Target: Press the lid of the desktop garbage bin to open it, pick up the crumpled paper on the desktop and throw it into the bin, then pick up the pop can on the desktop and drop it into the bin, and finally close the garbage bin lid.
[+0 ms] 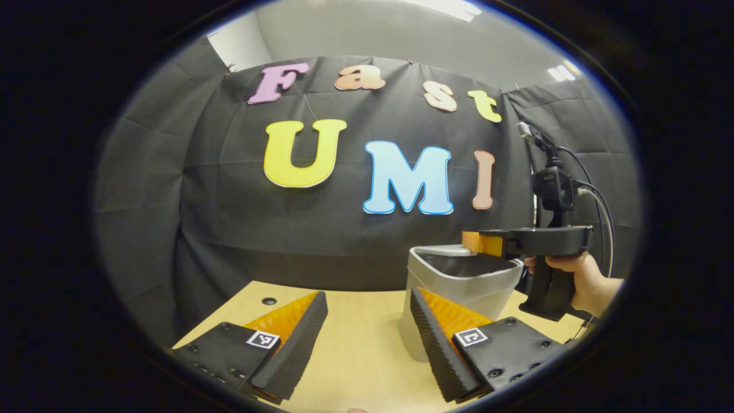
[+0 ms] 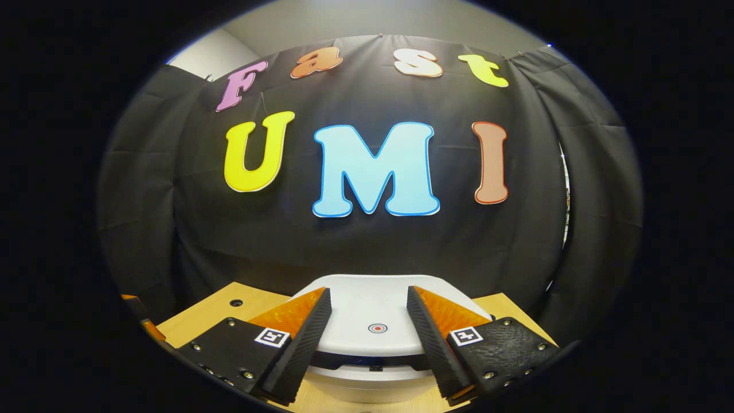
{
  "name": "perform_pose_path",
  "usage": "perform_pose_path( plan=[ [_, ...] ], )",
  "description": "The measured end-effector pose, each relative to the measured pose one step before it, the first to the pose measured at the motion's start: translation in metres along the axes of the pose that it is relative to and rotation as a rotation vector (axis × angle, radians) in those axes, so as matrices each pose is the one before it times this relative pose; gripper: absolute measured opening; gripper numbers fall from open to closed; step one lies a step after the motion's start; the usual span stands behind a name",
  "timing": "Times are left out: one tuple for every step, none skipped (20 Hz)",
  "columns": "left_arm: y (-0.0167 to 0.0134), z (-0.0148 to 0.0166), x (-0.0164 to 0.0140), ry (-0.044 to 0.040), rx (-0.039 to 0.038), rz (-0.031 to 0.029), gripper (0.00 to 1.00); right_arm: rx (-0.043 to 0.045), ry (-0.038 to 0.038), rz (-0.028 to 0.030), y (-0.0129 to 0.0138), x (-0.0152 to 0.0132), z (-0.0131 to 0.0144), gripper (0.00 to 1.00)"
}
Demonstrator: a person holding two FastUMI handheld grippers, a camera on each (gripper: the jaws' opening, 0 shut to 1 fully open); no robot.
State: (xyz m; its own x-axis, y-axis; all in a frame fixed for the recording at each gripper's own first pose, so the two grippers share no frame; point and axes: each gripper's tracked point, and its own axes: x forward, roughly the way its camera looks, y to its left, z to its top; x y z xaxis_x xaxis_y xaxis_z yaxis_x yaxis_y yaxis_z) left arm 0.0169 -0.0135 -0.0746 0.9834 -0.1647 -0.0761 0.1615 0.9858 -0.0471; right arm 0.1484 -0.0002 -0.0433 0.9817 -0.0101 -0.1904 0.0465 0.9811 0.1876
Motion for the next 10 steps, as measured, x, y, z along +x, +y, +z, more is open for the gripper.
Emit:
perform_pose_path(
  plan=[
    [0.00006,-0.00154,-0.00037,0.00353,-0.00188,0.00041,0.95,0.00323,0.00015,0.00045,-0.00050,0.00171,-0.00263,0.86],
    [-0.00008,-0.00141,0.00107,0.00500,-0.00014,0.00091,0.95,0.00309,0.00056,-0.00253,-0.00030,0.00196,-0.00366,0.86],
    [0.00049,-0.00113,0.00040,0.00232,-0.00021,0.00236,0.95,0.00469,0.00010,0.00001,-0.00005,0.00209,-0.00205,0.86],
    [0.00035,0.00078,0.00035,0.00100,-0.00060,0.00120,0.95,0.00464,0.00031,-0.00272,-0.00062,0.00085,-0.00245,0.86],
    [0.00019,-0.00043,-0.00049,-0.00032,-0.00008,0.00113,0.95,0.00579,-0.00443,-0.00467,-0.00090,0.00175,-0.00086,0.86],
    [-0.00025,0.00122,0.00103,-0.00027,0.00177,0.00147,0.95,-0.00259,-0.00301,-0.01502,-0.00318,0.00000,-0.00150,0.86],
    [0.00027,-0.00061,0.00043,0.00155,0.00273,0.00177,0.95,0.00071,-0.00437,-0.00147,-0.00087,0.00148,-0.00092,0.91],
    [0.00105,-0.00013,-0.00005,0.00092,0.00183,0.00207,0.95,0.00246,-0.00290,-0.00191,0.00098,0.00011,-0.00053,0.95],
    [0.00051,-0.00080,-0.00052,0.00245,0.00005,0.00244,0.95,-0.00107,-0.00186,-0.00102,-0.00004,0.00030,-0.00081,0.96],
    [0.00128,-0.00081,0.00018,0.00248,-0.00208,0.00224,0.95,-0.00334,-0.00136,-0.00104,-0.00034,0.00056,-0.00129,0.96]
  ],
)
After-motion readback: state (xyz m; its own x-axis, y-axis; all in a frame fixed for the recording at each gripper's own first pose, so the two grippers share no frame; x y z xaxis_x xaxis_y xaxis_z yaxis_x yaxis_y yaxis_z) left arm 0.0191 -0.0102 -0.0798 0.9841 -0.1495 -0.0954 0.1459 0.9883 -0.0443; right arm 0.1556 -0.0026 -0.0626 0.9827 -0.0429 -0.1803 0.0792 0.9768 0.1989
